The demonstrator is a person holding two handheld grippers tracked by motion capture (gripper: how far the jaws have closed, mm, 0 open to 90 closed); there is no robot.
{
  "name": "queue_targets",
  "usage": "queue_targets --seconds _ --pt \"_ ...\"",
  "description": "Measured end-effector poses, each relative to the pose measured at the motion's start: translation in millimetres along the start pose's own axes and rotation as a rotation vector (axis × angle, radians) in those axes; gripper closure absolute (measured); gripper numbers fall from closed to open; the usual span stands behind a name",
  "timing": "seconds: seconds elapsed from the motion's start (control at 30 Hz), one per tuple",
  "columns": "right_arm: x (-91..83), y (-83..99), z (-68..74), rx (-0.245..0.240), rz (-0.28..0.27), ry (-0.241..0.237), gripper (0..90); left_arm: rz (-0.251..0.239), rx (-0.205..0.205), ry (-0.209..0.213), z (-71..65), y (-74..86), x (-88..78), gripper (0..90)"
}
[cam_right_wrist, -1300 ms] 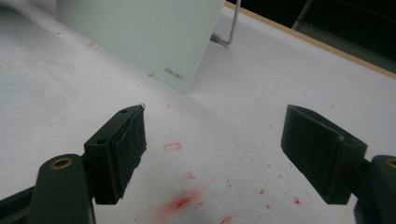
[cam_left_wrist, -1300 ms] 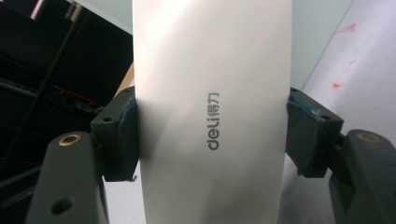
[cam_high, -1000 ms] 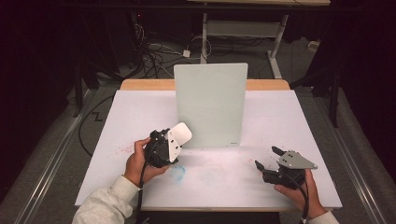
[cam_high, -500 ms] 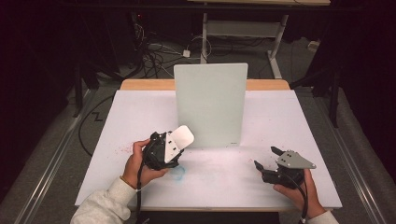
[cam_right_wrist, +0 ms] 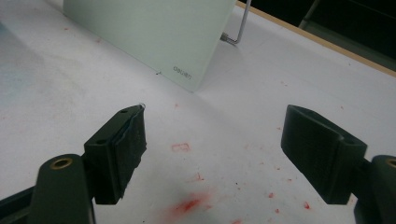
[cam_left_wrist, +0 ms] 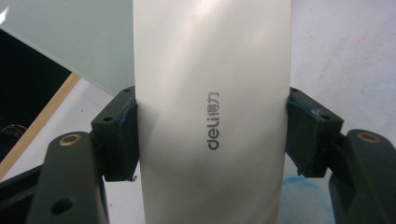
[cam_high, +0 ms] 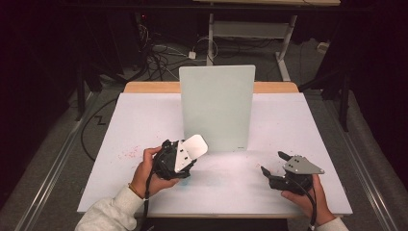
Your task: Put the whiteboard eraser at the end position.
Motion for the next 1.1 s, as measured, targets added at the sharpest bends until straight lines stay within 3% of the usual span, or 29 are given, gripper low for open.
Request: queue_targets --seconds 0.2,0.63,0.97,1.1 --pt "-0.3 1.3 0.4 -0.002 0.003 -0.002 22.8 0.0 0.023 0.05 -12.8 -6.8 -0.5 28.8" --pt "-0.9 1.6 2.7 -0.013 0.004 -0.008 22.8 0.046 0.146 0.178 -44.0 -15.2 3.6 28.8" --pt "0.0 3.0 2.8 -0.018 0.01 -0.007 22.8 0.062 0.18 0.291 -65.9 -17.7 10.2 28.7" --pt "0.3 3.3 0.8 -0.01 0.01 -0.001 22.8 0.079 0.221 0.32 -75.9 -19.3 14.3 28.7"
Point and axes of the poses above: each handheld gripper's, and its own axes: x roughly forward along the jaws, y roughly out of its underside, z roughly to its left, the point moved 8 cm from there along x, roughly forward along the jaws, and after that the axes turned 9 degrees about z, right-handed, at the moved point
